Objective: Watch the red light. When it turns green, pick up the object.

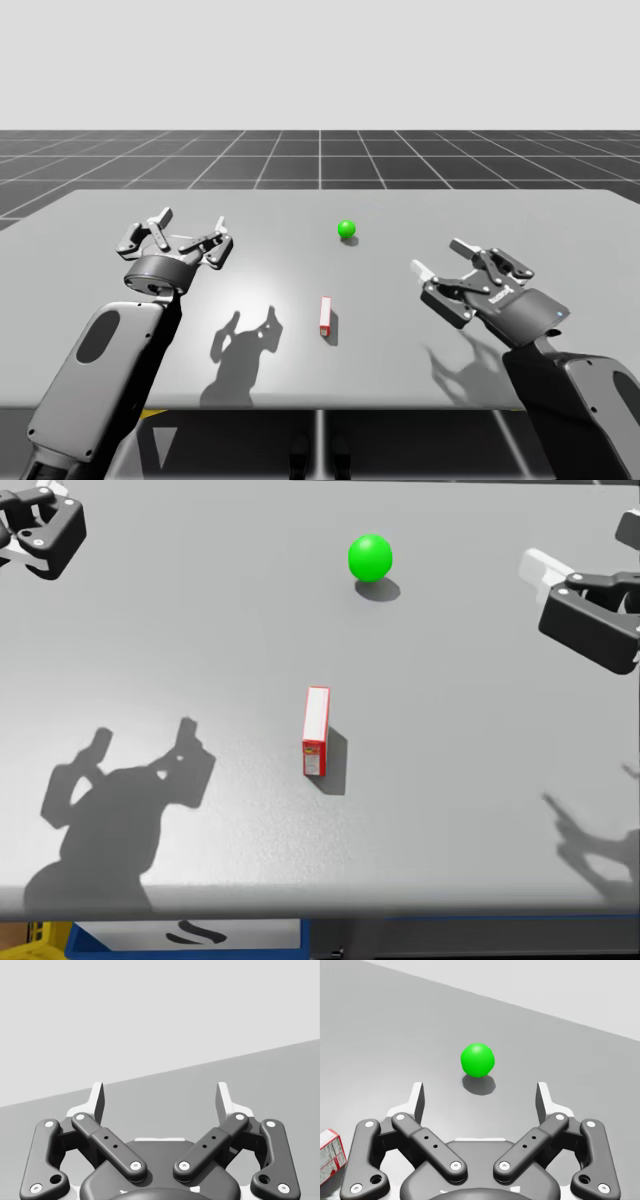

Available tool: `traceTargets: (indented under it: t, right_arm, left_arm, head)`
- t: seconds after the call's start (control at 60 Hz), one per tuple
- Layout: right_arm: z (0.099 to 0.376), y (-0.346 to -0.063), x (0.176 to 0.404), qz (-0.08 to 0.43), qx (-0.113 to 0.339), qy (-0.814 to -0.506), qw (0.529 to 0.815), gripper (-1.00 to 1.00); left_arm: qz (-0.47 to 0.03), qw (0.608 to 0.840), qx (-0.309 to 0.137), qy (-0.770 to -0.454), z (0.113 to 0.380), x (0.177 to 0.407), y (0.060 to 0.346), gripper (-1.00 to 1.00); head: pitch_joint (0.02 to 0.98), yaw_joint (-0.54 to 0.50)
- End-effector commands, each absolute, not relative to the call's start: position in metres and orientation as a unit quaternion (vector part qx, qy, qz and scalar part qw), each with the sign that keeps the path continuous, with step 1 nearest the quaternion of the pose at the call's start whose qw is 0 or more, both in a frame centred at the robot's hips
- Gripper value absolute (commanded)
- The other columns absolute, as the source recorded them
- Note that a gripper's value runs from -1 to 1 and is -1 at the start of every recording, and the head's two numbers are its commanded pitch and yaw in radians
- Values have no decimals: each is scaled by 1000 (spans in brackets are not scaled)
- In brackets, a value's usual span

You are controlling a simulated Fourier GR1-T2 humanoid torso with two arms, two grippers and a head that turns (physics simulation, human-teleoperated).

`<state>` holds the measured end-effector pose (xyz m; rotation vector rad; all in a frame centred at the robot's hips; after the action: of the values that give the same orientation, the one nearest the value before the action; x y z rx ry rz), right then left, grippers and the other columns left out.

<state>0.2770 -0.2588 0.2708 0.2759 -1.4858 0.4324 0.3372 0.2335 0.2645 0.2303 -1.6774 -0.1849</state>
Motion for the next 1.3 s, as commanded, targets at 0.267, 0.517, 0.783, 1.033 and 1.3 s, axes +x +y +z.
traceTargets:
  t: [0.267, 0.517, 0.783, 1.033, 1.3]
  right_arm:
    - [241, -203, 240, 369, 247, -588, 676, -1000]
    - [218, -184, 247, 407, 264, -562, 669, -1000]
    - [199, -166, 259, 429, 313, -530, 661, -1000]
    - [179, -147, 275, 438, 324, -513, 663, -1000]
    - [164, -135, 292, 438, 305, -511, 674, -1000]
  left_arm:
    - [-86, 658, 103, -741, 263, 338, 232, -1000]
    - [-86, 657, 103, -742, 263, 338, 232, -1000]
    - [-87, 656, 102, -743, 263, 337, 232, -1000]
    - [-87, 656, 101, -743, 264, 337, 232, -1000]
    - [-86, 656, 101, -743, 264, 336, 232, -1000]
  head:
    - [886, -31]
    - [890, -26]
    - [889, -16]
    - [894, -11]
    - [898, -5]
